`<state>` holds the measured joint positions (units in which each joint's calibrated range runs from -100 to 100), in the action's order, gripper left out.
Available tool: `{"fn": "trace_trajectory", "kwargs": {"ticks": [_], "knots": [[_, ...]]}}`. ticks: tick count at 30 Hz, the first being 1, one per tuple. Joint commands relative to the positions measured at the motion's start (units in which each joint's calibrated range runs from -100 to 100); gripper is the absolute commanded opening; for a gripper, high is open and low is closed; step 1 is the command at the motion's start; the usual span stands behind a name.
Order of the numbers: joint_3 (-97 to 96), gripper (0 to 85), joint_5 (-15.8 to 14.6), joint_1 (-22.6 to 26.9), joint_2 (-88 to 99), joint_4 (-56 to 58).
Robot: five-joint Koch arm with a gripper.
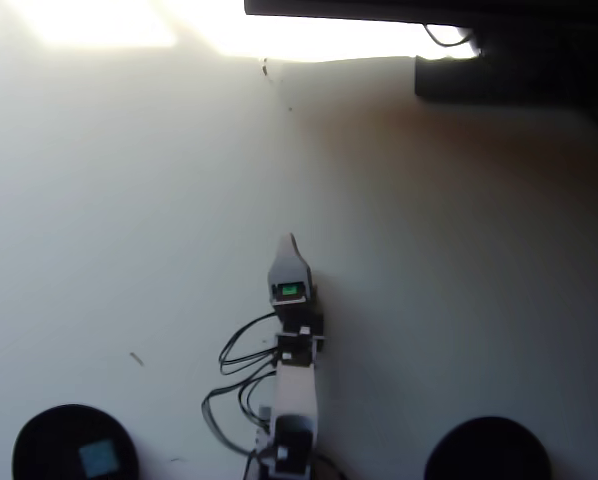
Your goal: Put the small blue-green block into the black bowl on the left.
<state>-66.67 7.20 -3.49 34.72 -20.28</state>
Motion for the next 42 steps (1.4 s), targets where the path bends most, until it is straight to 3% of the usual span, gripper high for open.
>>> {"fn": "trace_trajectory", "kwargs": {"ticks": [1, 3, 12, 18, 25, 28, 42], "knots": [[-2.1, 46.1, -3.1, -0.9, -5.5, -15.7], [-4.8, 45.9, -3.9, -1.0, -9.9, -22.6], [-13.6, 43.8, -6.3, 1.4, -9.4, -23.9], [-15.3, 30.4, -7.4, 3.9, -6.5, -23.1], [-23.1, 31.3, -7.5, 2.6, 13.4, -9.0], [-22.9, 37.9, -7.6, 2.0, 11.0, -9.2], [-26.1, 38.3, -8.4, 2.6, 12.9, -9.4]]}}
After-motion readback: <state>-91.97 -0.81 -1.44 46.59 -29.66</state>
